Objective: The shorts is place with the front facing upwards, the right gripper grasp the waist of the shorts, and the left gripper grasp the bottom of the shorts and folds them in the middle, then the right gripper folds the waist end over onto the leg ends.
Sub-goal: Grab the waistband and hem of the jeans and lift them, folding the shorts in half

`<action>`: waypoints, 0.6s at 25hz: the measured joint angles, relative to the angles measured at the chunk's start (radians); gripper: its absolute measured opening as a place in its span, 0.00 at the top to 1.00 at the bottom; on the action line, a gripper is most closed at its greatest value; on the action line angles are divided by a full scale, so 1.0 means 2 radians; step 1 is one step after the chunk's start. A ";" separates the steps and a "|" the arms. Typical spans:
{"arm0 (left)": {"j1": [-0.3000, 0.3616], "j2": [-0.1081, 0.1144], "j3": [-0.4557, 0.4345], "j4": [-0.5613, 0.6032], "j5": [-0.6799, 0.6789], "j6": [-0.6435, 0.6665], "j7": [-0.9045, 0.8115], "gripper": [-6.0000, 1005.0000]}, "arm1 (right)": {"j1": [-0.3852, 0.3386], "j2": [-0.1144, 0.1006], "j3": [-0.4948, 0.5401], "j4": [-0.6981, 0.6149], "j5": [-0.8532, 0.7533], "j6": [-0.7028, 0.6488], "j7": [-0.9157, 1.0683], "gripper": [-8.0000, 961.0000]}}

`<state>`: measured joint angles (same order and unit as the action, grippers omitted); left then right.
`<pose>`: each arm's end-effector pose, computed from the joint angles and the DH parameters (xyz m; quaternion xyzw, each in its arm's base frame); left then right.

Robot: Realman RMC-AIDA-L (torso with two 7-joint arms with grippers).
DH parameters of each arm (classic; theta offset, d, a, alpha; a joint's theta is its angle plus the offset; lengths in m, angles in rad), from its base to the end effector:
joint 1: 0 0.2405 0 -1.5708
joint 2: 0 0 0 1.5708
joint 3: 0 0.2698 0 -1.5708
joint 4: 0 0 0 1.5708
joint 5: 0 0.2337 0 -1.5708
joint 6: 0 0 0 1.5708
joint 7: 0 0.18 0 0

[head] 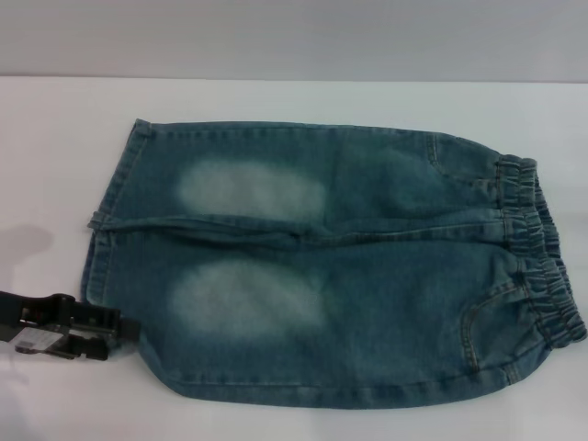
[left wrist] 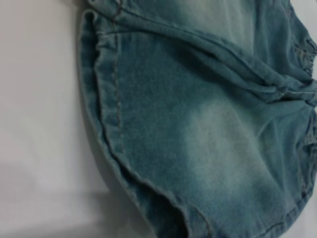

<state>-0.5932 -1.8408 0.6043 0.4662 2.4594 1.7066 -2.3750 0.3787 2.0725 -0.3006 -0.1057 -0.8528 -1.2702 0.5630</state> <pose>-0.3529 0.3293 0.0170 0.7276 0.6842 0.0482 0.0107 0.4250 0.3477 0.0652 -0.5151 0.3289 0.3945 0.6862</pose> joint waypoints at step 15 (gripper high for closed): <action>-0.006 -0.003 -0.002 0.001 -0.001 -0.003 0.005 0.28 | 0.000 0.000 0.000 0.000 0.000 0.000 0.000 0.22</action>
<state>-0.6051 -1.8470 0.6008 0.4685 2.4573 1.7002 -2.3654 0.3791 2.0724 -0.3003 -0.1058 -0.8527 -1.2693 0.5633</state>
